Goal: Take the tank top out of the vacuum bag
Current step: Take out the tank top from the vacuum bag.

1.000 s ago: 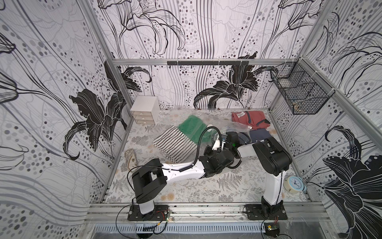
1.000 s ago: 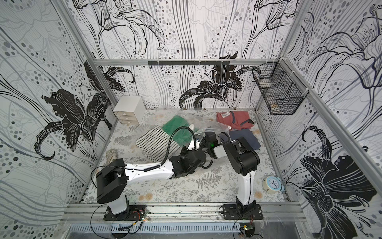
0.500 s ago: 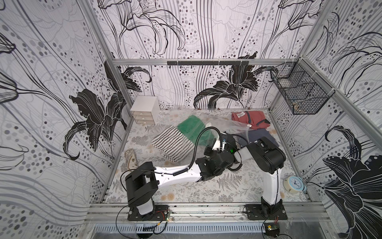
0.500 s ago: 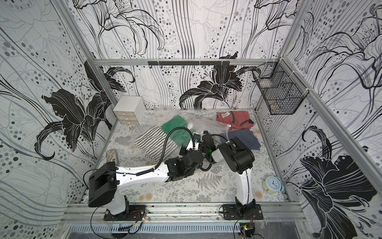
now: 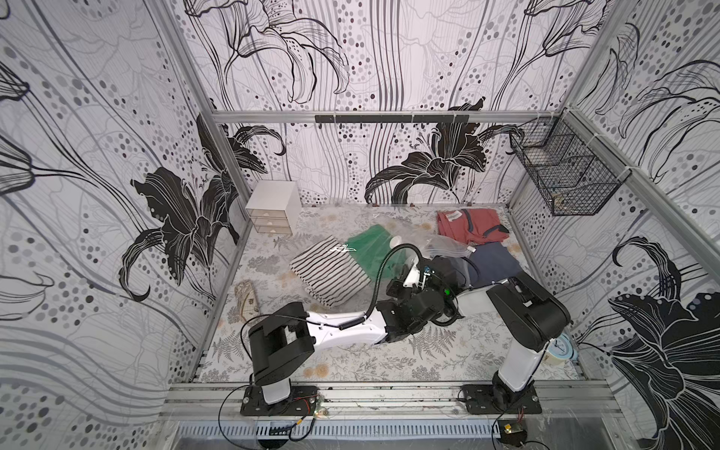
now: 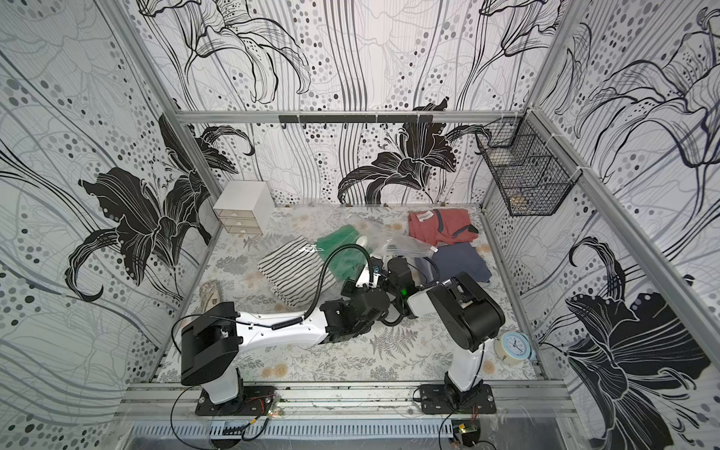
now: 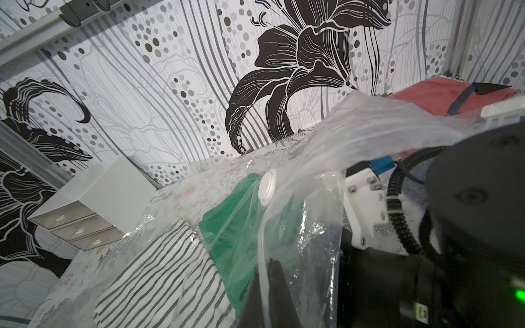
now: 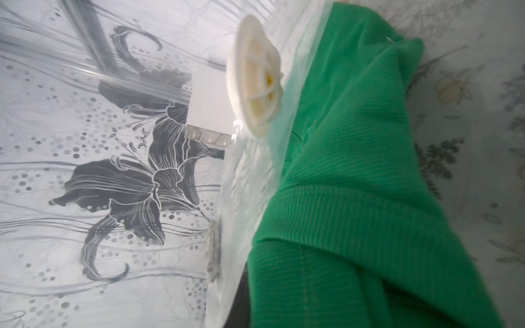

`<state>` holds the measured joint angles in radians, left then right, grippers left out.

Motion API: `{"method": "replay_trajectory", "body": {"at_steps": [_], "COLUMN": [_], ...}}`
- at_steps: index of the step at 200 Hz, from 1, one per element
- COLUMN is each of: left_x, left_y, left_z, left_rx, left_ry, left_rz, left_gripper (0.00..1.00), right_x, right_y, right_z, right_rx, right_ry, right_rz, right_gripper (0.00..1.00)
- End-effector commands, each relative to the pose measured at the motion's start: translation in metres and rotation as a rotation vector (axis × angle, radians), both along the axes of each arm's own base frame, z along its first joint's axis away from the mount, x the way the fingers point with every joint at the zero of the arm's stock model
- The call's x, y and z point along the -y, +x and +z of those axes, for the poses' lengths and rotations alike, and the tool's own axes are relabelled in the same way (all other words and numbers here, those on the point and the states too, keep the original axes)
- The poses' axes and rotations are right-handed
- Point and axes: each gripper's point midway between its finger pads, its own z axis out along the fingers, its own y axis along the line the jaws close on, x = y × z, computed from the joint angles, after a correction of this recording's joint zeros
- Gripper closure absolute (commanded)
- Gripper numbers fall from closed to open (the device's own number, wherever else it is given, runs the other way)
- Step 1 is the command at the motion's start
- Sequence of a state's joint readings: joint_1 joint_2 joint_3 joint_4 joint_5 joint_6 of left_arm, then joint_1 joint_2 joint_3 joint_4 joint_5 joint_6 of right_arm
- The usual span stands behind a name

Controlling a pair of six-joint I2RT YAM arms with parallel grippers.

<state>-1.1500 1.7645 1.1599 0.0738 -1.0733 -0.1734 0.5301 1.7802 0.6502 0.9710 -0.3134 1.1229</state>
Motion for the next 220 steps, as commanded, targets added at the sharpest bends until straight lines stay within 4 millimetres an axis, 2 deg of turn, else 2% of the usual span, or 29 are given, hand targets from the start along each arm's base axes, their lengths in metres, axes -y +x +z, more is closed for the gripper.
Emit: {"method": "replay_trajectory", "body": {"at_steps": [1,12,18,20,24,43,71,92,144,167,200,213,216,220], "left_x": [-0.001,-0.002,-0.003,-0.003,-0.004,-0.008,-0.013,-0.013,-0.035,-0.053,-0.087,-0.102,-0.105,-0.109], "left_y": [0.005,0.005,0.006,0.006,0.005,0.007,0.014,0.017,0.025,0.027,0.027,0.028,0.027,0.028], "left_z": [0.007,0.006,0.005,0.005,0.004,0.000,-0.007,-0.009,-0.025,-0.029,-0.030,-0.030,-0.030,-0.030], "left_rx": [0.018,0.014,0.011,0.011,0.010,-0.002,-0.029,-0.031,-0.067,-0.076,-0.077,-0.079,-0.078,-0.077], "left_ry": [-0.040,-0.037,-0.033,-0.032,-0.032,-0.038,-0.043,-0.025,0.000,0.033,0.080,0.102,0.109,0.116], "left_rz": [0.031,0.033,0.035,0.035,0.037,0.045,0.062,0.066,0.130,0.183,0.264,0.297,0.304,0.314], "left_gripper": [1.00,1.00,1.00,1.00,1.00,1.00,1.00,1.00,1.00,1.00,1.00,1.00,1.00,1.00], "right_x": [0.010,0.018,0.023,0.026,0.029,0.045,0.043,0.050,0.064,0.057,0.034,0.023,0.020,0.017], "right_y": [-0.003,-0.003,-0.003,-0.003,-0.003,-0.005,-0.017,-0.025,-0.021,-0.014,0.003,0.012,0.013,0.016], "right_z": [0.007,0.010,0.005,0.013,0.016,0.013,-0.002,-0.010,0.011,0.019,0.017,0.024,0.015,0.013], "right_rx": [0.009,0.003,-0.015,-0.002,0.000,-0.018,-0.057,-0.076,-0.080,-0.082,-0.115,-0.094,-0.114,-0.120], "right_ry": [-0.046,-0.043,-0.048,-0.040,-0.038,-0.062,-0.068,-0.090,-0.134,-0.121,-0.069,-0.052,-0.064,-0.073], "right_rz": [-0.026,-0.039,-0.049,-0.054,-0.059,-0.082,-0.045,-0.056,-0.060,-0.025,0.053,0.078,0.083,0.089], "right_gripper": [1.00,1.00,1.00,1.00,1.00,1.00,1.00,1.00,1.00,1.00,1.00,1.00,1.00,1.00]}}
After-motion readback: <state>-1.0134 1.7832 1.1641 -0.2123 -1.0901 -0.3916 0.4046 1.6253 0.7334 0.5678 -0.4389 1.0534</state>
